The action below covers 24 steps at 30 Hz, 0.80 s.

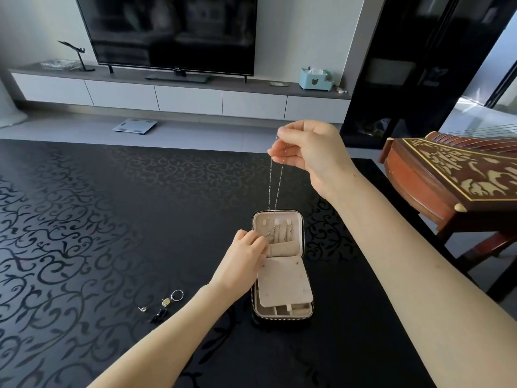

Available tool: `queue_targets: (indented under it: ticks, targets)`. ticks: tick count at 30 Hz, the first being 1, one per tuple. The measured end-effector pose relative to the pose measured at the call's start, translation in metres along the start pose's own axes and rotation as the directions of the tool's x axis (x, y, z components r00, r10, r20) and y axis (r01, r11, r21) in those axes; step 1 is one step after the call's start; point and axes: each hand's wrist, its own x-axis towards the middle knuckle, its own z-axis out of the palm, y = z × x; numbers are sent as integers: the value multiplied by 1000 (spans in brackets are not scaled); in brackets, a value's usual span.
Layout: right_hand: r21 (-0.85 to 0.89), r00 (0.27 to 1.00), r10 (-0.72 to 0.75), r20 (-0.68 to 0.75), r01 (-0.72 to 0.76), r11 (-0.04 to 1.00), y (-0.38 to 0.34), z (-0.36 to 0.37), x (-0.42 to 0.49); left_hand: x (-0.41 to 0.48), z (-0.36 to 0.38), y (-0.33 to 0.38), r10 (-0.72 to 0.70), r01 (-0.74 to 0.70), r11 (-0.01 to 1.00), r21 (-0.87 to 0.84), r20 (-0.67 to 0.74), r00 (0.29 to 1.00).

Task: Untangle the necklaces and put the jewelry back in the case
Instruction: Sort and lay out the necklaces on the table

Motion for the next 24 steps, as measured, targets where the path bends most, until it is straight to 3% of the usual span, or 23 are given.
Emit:
queue_targets:
  ticks: [13, 24]
  targets:
    - [-89, 995, 93, 22, -90, 992, 34, 5, -5, -1, -1, 0, -19, 19, 1000, 5, 19, 1000]
    - [-125, 990, 120, 75, -110, 986, 54, 5, -11, 3, -4, 8, -113, 88, 988, 125, 215, 970]
